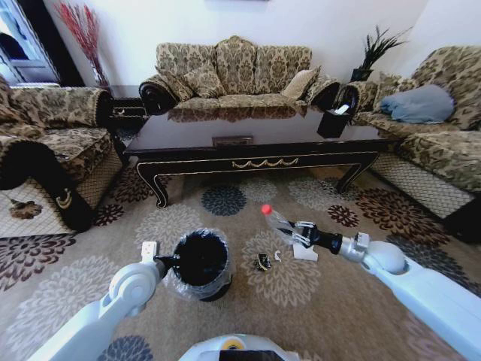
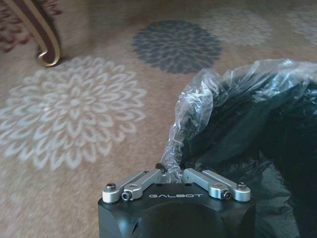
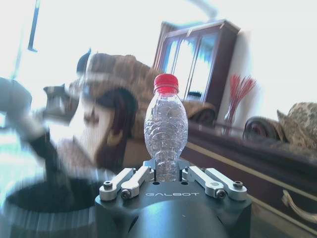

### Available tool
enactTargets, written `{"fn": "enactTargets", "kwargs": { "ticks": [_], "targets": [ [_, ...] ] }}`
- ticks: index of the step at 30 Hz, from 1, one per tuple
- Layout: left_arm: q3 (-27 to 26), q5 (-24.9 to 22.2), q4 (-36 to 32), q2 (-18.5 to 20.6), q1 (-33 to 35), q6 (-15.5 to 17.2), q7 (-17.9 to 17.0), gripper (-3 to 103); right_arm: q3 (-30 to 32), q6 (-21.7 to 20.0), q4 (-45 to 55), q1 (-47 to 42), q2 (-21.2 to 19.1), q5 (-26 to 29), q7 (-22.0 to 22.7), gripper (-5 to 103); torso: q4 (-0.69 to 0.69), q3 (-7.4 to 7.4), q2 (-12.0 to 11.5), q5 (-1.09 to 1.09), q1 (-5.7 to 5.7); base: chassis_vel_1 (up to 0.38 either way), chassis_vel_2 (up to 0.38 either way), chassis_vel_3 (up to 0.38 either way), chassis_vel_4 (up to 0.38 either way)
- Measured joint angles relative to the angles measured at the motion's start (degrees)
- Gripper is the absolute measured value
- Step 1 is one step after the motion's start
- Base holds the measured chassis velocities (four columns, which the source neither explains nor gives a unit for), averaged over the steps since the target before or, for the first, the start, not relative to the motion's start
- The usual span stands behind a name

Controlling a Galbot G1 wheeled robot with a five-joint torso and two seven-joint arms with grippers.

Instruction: Move to the front of the table and pick up the trash from the floor, then place it into the trash bin.

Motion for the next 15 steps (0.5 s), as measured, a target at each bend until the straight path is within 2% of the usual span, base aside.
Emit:
{"fn": "enactTargets", "kwargs": {
  "ticks": [1,5,6,9,10,13,15],
  "targets": [
    [0.0,0.0,0.0,0.0,0.0,0.0,0.0,2,0.0,0.0,0.0,0.0,0.0,0.0,0.0,20,0.00,0.00,0.0,0.00,0.00,0.000,0.000,0.000,0.000],
    [5.6,-0.7,2.1,1.5,-7.8,0.0,3.0,2,-1.8,-3.5,8.9,1.7,1.1,6.6,8.0,20,0.02,0.00,0.0,-0.01,0.00,0.000,0.000,0.000,0.000],
    [5.6,-0.7,2.1,1.5,-7.8,0.0,3.0,2,-1.8,-3.5,8.9,1.7,1.1,6.6,8.0,20,0.02,0.00,0.0,-0.01,0.00,0.000,0.000,0.000,0.000],
    [10.8,-1.4,4.2,1.6,-14.8,-0.1,4.6,2,-3.0,-5.0,12.8,2.4,1.8,9.9,12.4,20,0.01,0.01,0.0,0.00,0.00,0.000,0.000,0.000,0.000],
    [10.8,-1.4,4.2,1.6,-14.8,-0.1,4.6,2,-3.0,-5.0,12.8,2.4,1.8,9.9,12.4,20,0.01,0.01,0.0,0.00,0.00,0.000,0.000,0.000,0.000],
    [16.6,-2.4,6.1,0.3,-21.3,-0.6,5.0,2,-3.2,-5.2,13.3,2.4,2.0,10.2,13.4,20,0.01,0.01,0.0,0.01,0.00,0.000,0.000,0.000,0.000],
    [18.3,-2.6,6.6,0.0,-22.8,-0.7,5.0,2,-3.2,-5.2,13.1,2.3,2.1,10.1,13.5,20,0.01,0.01,0.0,0.00,0.00,0.000,0.000,0.000,0.000]
  ]
}}
